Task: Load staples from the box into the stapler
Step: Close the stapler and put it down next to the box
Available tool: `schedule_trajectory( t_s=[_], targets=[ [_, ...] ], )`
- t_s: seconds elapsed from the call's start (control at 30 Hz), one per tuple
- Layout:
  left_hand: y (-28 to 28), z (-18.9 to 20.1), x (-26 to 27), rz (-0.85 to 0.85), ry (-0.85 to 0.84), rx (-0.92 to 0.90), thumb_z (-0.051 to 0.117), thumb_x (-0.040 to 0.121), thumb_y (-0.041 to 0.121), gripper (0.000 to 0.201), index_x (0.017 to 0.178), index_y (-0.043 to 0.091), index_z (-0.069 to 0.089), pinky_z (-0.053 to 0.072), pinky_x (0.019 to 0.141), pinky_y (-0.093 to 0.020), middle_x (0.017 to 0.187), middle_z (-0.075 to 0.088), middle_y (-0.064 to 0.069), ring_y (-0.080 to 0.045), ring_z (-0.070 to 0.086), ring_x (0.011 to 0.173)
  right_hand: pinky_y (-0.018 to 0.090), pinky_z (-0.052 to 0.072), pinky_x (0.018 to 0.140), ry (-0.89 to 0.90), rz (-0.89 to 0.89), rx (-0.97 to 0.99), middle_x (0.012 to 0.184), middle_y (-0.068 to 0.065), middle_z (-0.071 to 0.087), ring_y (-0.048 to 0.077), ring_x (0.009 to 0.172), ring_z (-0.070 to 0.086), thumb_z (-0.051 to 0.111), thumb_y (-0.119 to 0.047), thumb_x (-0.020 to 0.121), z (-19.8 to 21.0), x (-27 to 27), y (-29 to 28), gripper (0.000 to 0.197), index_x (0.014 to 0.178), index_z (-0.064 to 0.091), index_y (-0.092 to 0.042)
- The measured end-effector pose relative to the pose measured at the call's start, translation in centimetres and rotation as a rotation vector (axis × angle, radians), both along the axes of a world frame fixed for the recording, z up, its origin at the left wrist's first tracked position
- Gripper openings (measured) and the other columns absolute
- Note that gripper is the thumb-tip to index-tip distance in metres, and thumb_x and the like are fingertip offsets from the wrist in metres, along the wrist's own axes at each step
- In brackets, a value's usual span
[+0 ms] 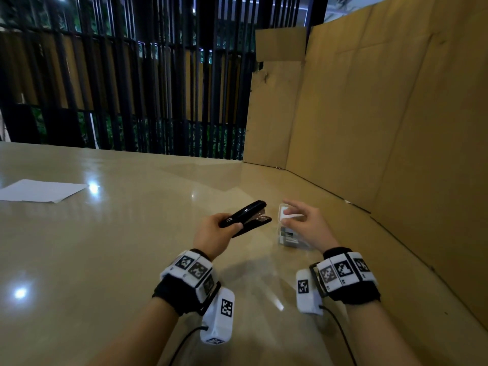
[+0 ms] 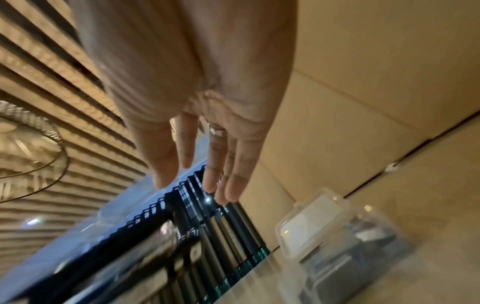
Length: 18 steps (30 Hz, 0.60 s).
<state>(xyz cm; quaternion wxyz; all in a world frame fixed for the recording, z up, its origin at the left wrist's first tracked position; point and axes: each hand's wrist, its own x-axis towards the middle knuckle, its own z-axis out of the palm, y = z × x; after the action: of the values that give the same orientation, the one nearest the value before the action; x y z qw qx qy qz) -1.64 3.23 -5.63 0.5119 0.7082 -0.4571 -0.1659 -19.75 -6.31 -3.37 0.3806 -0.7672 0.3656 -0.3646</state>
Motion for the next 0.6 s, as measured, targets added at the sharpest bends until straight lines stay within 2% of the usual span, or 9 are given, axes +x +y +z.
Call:
schedule_trajectory(
  t_s=[0.1, 0.17, 0.27, 0.33, 0.43, 0.53, 0.6],
  targets=[
    [-1.8, 0.7, -0.9, 0.077, -0.128, 0.128, 0.06, 0.084, 0.03, 0.032, 0.108, 0.01, 0.069, 0.043, 0.068, -0.026, 0.092, 0.07, -0.008, -0.02, 0.061, 0.081, 0.035, 0.052, 0.091, 0.121, -0.097, 0.042, 0.116, 0.008, 0.06, 0.02, 0.1, 0.059, 0.06, -0.013, 0.086, -0.2, -1.9, -1.3, 0.042, 0.128, 0.053, -0.015],
    [-3.0, 1.2, -1.4, 0.086, -0.193, 0.184, 0.057, 0.085, 0.029, 0.032, 0.106, 0.008, 0.068, 0.043, 0.066, -0.027, 0.085, 0.066, -0.008, -0.022, 0.059, 0.079, 0.035, 0.047, 0.096, 0.261, -0.121, 0.079, 0.12, 0.011, 0.062, 0.021, 0.107, 0.058, 0.06, -0.016, 0.087, -0.5, -3.0, -2.0, 0.038, 0.124, 0.057, -0.012],
    [-4.2, 1.3, -2.2, 0.087, -0.294, 0.292, 0.055, 0.085, 0.03, 0.034, 0.107, 0.005, 0.065, 0.043, 0.065, -0.027, 0.085, 0.062, -0.007, -0.022, 0.057, 0.078, 0.033, 0.04, 0.101, 0.525, -0.081, 0.087, 0.127, 0.01, 0.061, 0.021, 0.117, 0.055, 0.055, -0.02, 0.09, -0.6, -3.7, -2.0, 0.033, 0.121, 0.061, -0.012],
    [-4.9, 1.1, -2.7, 0.088, -0.322, 0.34, 0.055, 0.085, 0.03, 0.036, 0.108, 0.004, 0.063, 0.048, 0.07, -0.031, 0.093, 0.067, -0.011, -0.027, 0.063, 0.086, 0.032, 0.037, 0.104, 0.614, -0.045, 0.099, 0.133, 0.01, 0.057, 0.022, 0.124, 0.05, 0.051, -0.017, 0.093, -0.7, -3.6, -1.8, 0.033, 0.125, 0.058, -0.01],
    [-5.8, 1.3, -3.3, 0.082, -0.338, 0.356, 0.056, 0.086, 0.026, 0.035, 0.108, 0.0, 0.06, 0.048, 0.073, -0.032, 0.103, 0.067, -0.016, -0.03, 0.063, 0.093, 0.032, 0.037, 0.105, 0.731, -0.047, 0.034, 0.137, 0.011, 0.053, 0.024, 0.126, 0.048, 0.051, -0.015, 0.092, -0.8, -2.6, -2.3, 0.036, 0.128, 0.055, -0.011],
    [-6.4, 1.6, -4.0, 0.061, -0.374, 0.393, 0.056, 0.089, 0.026, 0.032, 0.102, -0.003, 0.061, 0.041, 0.068, -0.03, 0.09, 0.059, -0.016, -0.027, 0.053, 0.08, 0.032, 0.039, 0.104, 0.959, -0.07, -0.062, 0.137, 0.013, 0.052, 0.027, 0.125, 0.05, 0.05, -0.014, 0.092, -0.5, -1.4, -2.9, 0.038, 0.13, 0.054, -0.009],
    [-6.9, 1.5, -4.5, 0.036, -0.418, 0.422, 0.056, 0.09, 0.025, 0.025, 0.093, 0.001, 0.061, 0.039, 0.066, -0.029, 0.085, 0.054, -0.013, -0.029, 0.058, 0.082, 0.034, 0.042, 0.1, 1.051, -0.088, -0.125, 0.132, 0.018, 0.055, 0.03, 0.12, 0.054, 0.049, -0.012, 0.093, -0.4, -0.8, -3.3, 0.035, 0.126, 0.055, -0.003]
  ],
)
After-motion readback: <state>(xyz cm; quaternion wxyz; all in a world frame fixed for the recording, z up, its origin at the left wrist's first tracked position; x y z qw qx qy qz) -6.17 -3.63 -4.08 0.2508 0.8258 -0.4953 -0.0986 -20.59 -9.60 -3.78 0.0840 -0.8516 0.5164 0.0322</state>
